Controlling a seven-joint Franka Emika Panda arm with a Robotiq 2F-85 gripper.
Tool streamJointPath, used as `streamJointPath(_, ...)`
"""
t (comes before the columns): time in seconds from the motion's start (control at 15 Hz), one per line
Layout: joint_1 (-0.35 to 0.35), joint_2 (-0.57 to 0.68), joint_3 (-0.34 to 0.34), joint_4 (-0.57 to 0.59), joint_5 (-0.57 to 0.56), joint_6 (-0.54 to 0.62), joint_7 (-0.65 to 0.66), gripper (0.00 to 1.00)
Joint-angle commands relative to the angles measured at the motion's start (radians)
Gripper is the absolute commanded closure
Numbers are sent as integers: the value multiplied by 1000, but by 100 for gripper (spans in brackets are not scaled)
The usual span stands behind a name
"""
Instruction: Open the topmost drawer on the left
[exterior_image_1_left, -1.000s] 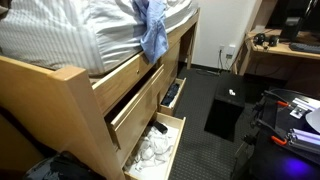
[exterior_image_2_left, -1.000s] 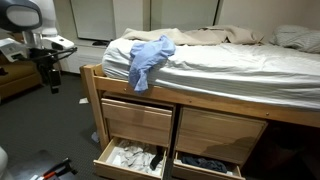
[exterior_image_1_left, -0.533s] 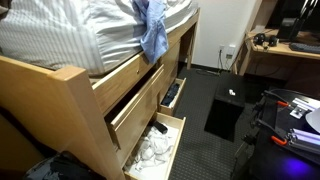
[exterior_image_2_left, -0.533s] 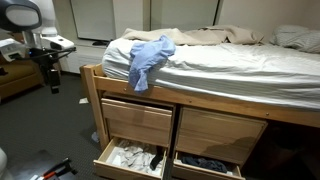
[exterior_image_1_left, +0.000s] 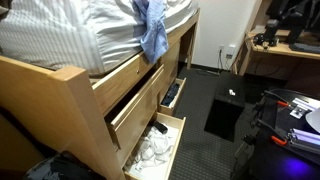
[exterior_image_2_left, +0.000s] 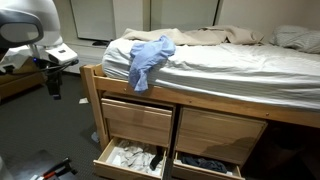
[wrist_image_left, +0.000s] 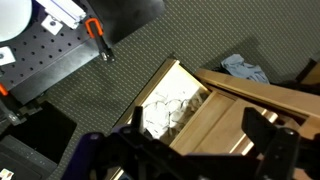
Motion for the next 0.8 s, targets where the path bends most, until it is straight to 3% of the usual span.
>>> streamJointPath(0.0,-10,0,6,8,6,-2,-1,0)
streamJointPath(0.33,-26,1,21,13,0,5,31,0)
streamJointPath(0.47,-53,79,41,14,21,188,45,0)
streamJointPath(0.6,-118,199,119,11,29,357,46,0)
streamJointPath(0.73,-101,328,151,8,-35,505,99,0)
